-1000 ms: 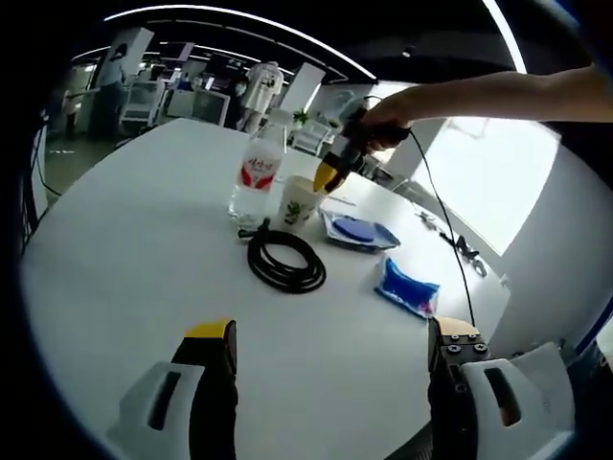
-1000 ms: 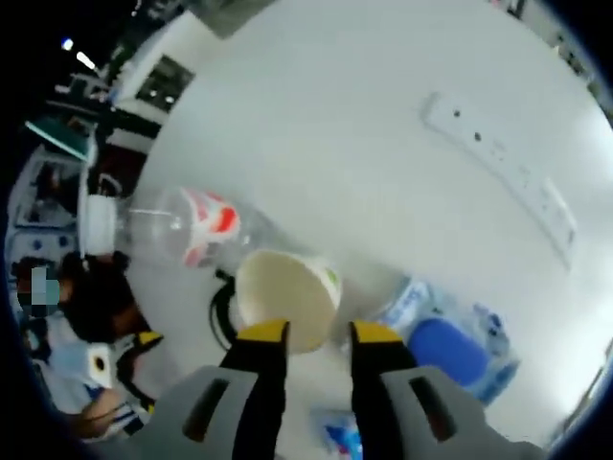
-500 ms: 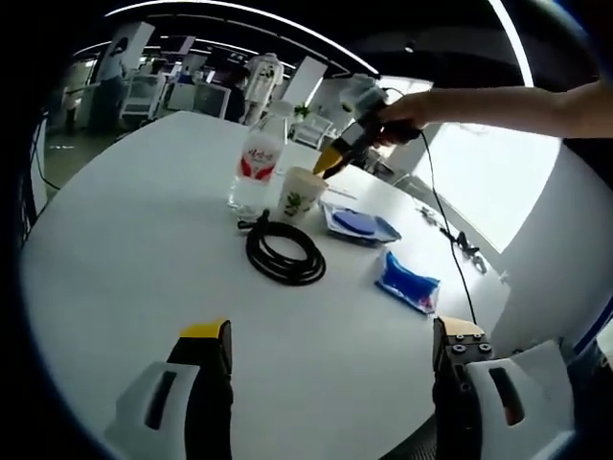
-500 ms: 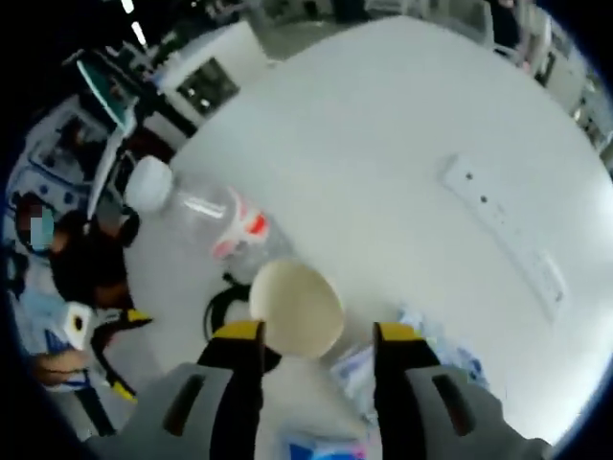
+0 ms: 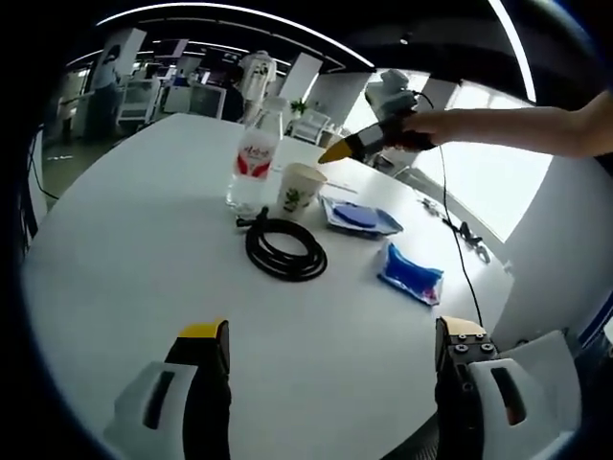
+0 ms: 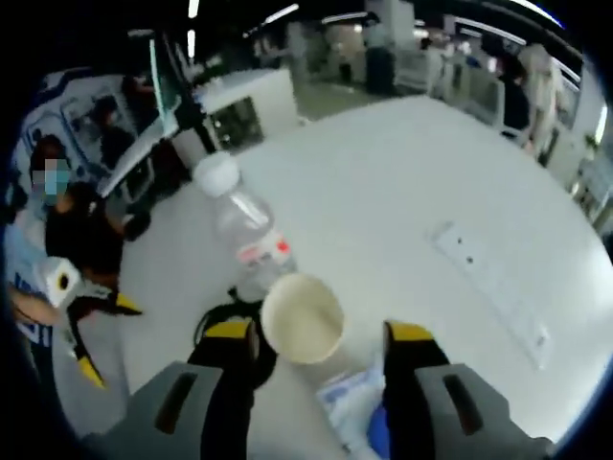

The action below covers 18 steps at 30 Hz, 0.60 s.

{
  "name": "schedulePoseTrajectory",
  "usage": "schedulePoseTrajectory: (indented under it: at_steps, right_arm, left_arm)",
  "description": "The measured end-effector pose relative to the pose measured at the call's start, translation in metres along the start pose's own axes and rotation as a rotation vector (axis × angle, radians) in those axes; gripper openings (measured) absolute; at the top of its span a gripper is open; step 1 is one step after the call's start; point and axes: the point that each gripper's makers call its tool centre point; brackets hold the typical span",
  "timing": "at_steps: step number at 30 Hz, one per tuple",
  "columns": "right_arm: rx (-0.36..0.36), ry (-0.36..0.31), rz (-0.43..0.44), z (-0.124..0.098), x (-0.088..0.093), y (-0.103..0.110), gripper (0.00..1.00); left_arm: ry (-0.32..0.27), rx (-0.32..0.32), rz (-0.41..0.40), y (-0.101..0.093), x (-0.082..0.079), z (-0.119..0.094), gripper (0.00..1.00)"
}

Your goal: Arrange the tabletop items into an orderly group along one side of the table until the central work area is clear of visible clutter.

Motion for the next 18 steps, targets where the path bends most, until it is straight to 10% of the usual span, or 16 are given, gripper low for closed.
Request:
schedulePoseTrajectory:
  at_steps: [7, 18]
  right_arm:
    - [0.064, -0.212, -0.097, -0.02, -0.015, 0.007, 0.58]
    - [0.136, -0.332, -0.11, -0.043, -0.015, 0.004, 0.62]
  left_arm:
    - [0.005, 0.003, 0.027, -0.001, 0.0, 0.002, 0.88]
    - [0.013, 0.014, 0.052, -0.005, 0.001, 0.004, 0.88]
Point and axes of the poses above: the point that each gripper's makers call its tool centre point, and the gripper's own axes: z roughly forward along the fingers, y roughly to its left, x roughly out of its underside, and after that the axes turned 3 degrees about -y, right-handed
